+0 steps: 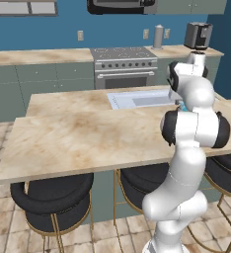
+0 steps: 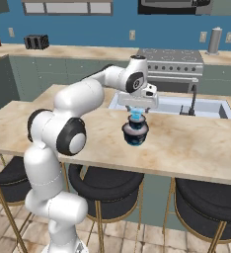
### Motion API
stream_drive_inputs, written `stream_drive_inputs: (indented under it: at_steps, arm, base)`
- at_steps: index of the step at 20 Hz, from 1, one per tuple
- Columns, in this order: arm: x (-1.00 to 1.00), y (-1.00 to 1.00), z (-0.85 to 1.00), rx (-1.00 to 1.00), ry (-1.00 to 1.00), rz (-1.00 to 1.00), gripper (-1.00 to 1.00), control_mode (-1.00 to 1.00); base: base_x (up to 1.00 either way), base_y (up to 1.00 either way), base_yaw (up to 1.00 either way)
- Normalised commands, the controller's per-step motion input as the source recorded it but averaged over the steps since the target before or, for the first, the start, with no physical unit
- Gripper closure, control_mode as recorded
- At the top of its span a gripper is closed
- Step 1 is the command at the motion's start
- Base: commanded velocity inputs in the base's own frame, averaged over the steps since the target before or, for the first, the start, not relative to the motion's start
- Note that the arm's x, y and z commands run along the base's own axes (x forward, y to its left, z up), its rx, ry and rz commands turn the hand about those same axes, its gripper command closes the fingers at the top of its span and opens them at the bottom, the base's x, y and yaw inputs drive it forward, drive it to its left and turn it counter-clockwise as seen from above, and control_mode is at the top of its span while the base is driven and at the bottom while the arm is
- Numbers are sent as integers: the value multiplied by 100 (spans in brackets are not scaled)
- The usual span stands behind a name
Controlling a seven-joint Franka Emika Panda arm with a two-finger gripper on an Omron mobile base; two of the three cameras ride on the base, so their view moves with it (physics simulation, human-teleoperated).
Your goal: Stack the yogurt containers by placing the smaller containers on top of the larger containers.
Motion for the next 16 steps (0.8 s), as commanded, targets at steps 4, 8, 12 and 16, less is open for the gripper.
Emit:
stream_drive_inputs:
  at_steps: [4, 8, 12, 16]
  arm:
    - [-8, 0, 52, 0, -2, 0, -100, -100]
    - [-61, 1, 31, -1, -17, 4, -100, -100]
    - [-80, 0, 4, -2, -30, 6, -100, -100]
    - [-81, 0, 17, -2, -28, 6, -100, -100]
  base:
    - [0, 0, 0]
    - [0, 0, 0]
    - [0, 0, 0]
    - [0, 0, 0]
